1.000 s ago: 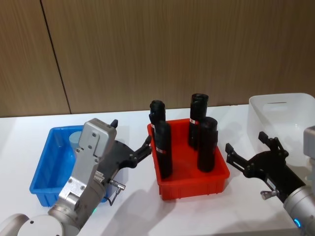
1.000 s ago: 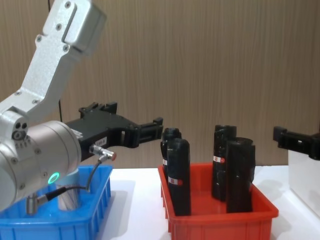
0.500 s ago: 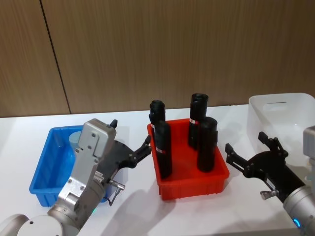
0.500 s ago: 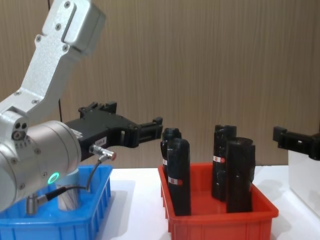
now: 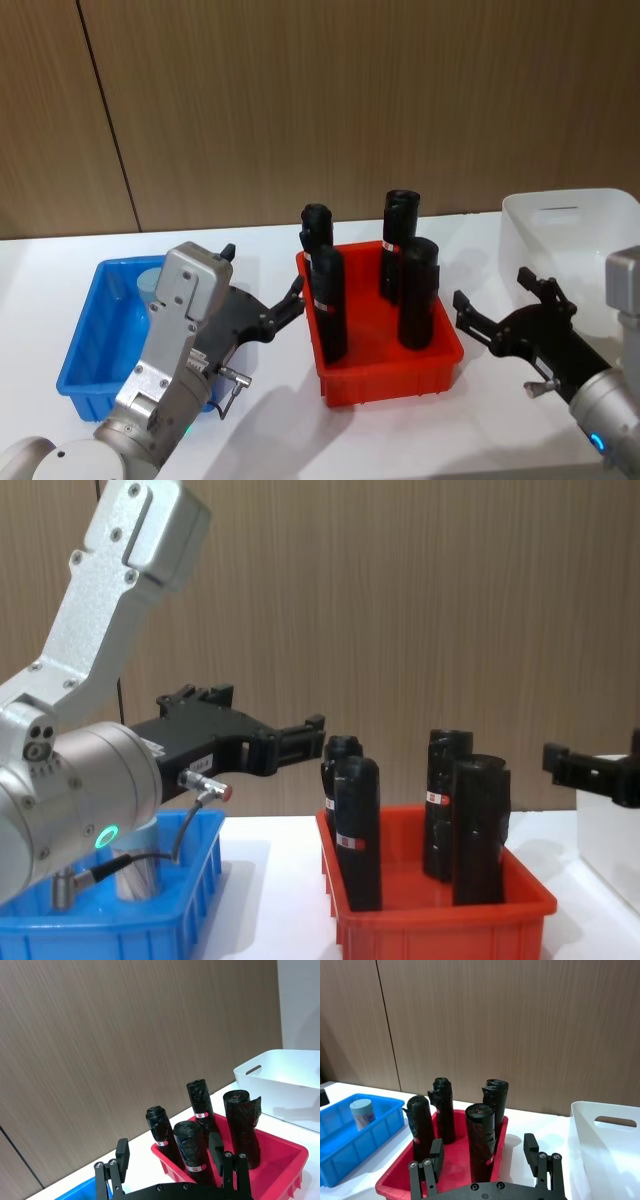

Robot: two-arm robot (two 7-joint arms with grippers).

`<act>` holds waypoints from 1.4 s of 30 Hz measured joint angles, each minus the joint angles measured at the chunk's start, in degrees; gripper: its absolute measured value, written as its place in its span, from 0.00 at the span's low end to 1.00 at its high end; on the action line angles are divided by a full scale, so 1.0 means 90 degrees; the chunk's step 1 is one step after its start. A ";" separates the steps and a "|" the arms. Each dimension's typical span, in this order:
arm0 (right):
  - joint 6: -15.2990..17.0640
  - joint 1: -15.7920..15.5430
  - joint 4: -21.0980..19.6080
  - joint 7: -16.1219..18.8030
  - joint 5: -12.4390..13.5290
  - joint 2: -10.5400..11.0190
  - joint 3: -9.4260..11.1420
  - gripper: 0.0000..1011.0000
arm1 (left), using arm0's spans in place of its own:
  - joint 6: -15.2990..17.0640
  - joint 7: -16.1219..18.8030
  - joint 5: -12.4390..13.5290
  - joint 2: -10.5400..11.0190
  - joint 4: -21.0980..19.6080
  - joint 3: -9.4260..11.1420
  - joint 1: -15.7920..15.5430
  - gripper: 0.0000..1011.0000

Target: Pick the cotton swabs from the blue box and place them into the white box.

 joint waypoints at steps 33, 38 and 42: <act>-0.0445 0.2424 0.3617 0.1818 0.0148 -0.0651 0.0084 0.99 | 0.0000 -0.0001 0.0001 0.0000 0.0000 0.0001 0.0000 0.99; -0.0539 0.2714 0.4054 0.2039 0.0189 -0.0726 0.0084 0.99 | 0.0000 -0.0001 0.0001 0.0000 0.0000 0.0001 0.0000 0.99; -0.0595 0.2887 0.4312 0.2188 0.0200 -0.0776 0.0074 0.99 | 0.0000 -0.0001 0.0001 0.0000 0.0000 0.0000 0.0000 0.99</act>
